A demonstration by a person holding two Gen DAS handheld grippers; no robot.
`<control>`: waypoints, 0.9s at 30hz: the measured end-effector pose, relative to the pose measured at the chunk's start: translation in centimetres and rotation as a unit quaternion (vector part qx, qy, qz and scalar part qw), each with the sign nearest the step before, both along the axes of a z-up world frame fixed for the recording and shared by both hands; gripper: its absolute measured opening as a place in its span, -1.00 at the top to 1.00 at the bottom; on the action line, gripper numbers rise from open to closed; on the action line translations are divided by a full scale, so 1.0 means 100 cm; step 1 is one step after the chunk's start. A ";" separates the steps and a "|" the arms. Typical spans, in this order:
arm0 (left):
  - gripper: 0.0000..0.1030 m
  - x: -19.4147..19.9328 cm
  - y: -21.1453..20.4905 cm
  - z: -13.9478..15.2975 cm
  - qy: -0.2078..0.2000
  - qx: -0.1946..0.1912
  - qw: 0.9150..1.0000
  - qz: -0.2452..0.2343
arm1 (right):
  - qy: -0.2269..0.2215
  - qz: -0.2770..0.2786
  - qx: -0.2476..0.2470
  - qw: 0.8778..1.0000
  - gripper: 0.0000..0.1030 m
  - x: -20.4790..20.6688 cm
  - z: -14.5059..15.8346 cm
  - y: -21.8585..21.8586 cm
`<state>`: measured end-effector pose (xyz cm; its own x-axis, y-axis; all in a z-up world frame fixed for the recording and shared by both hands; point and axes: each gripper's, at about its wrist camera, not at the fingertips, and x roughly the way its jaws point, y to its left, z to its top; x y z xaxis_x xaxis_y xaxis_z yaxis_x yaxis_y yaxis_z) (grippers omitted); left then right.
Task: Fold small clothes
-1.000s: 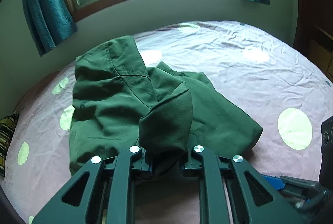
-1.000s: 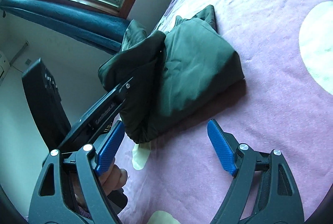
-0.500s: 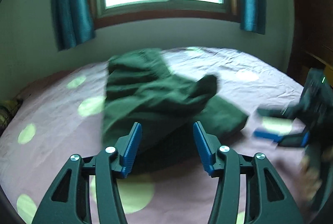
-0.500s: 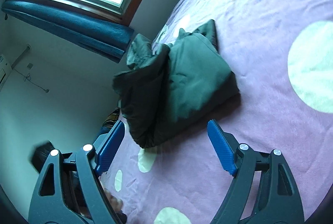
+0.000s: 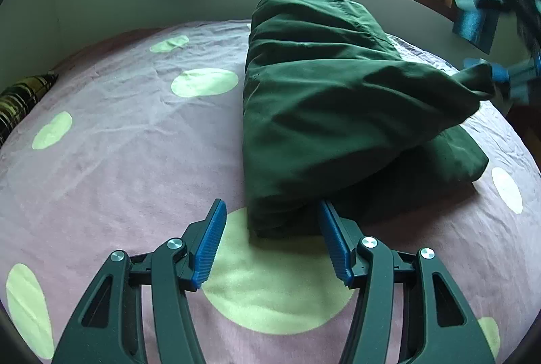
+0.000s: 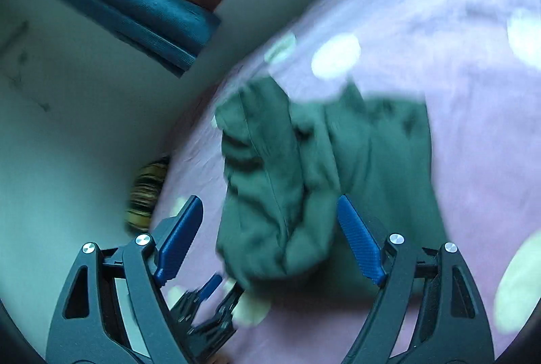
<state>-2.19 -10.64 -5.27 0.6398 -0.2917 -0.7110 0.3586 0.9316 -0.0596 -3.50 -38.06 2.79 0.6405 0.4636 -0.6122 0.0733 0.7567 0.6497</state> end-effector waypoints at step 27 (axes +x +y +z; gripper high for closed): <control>-0.33 0.011 0.002 -0.001 0.022 -0.032 0.999 0.003 | 0.032 0.107 -0.150 0.982 0.89 0.025 -0.002 0.058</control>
